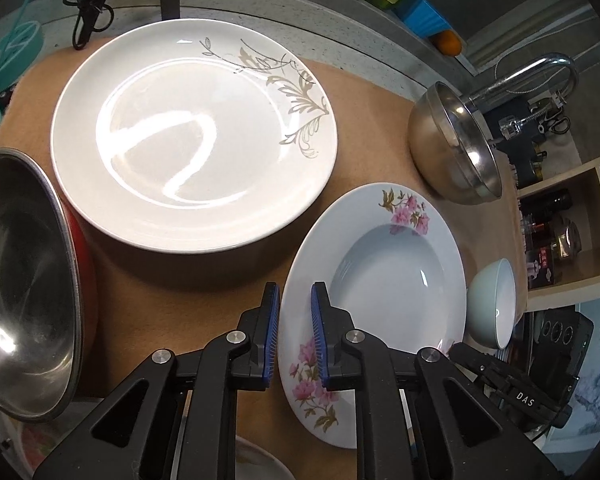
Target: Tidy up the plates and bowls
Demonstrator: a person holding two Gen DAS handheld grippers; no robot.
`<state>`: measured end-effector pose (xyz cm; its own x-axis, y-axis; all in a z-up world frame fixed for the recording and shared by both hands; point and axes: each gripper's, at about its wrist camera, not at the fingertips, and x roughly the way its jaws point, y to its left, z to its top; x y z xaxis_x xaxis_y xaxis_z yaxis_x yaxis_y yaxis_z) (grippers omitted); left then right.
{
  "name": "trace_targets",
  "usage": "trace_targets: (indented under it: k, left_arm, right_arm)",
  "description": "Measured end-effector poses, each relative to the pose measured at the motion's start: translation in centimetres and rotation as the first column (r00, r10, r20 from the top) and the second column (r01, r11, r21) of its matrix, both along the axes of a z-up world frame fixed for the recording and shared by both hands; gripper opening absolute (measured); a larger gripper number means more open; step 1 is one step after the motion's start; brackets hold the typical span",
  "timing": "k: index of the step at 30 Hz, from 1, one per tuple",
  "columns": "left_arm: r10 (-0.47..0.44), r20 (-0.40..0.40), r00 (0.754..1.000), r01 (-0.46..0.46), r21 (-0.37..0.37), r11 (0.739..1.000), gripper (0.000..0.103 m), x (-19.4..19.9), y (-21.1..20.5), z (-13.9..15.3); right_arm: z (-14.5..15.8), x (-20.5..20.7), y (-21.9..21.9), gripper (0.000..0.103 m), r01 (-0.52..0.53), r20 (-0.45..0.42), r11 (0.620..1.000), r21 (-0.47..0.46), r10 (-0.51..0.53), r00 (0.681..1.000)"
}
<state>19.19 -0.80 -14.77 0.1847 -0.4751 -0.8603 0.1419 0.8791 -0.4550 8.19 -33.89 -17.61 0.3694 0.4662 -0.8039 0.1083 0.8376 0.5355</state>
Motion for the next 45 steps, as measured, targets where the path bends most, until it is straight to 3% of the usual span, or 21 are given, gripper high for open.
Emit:
trace_targets:
  k: [45]
  left_arm:
    - [-0.047,-0.016,0.999,0.047,0.034,0.998,0.014,-4.0,-1.3,0.3]
  right_arm:
    - [-0.2,0.5,1.0,0.016,-0.038,-0.018,0.999,-0.026,0.038,0.999]
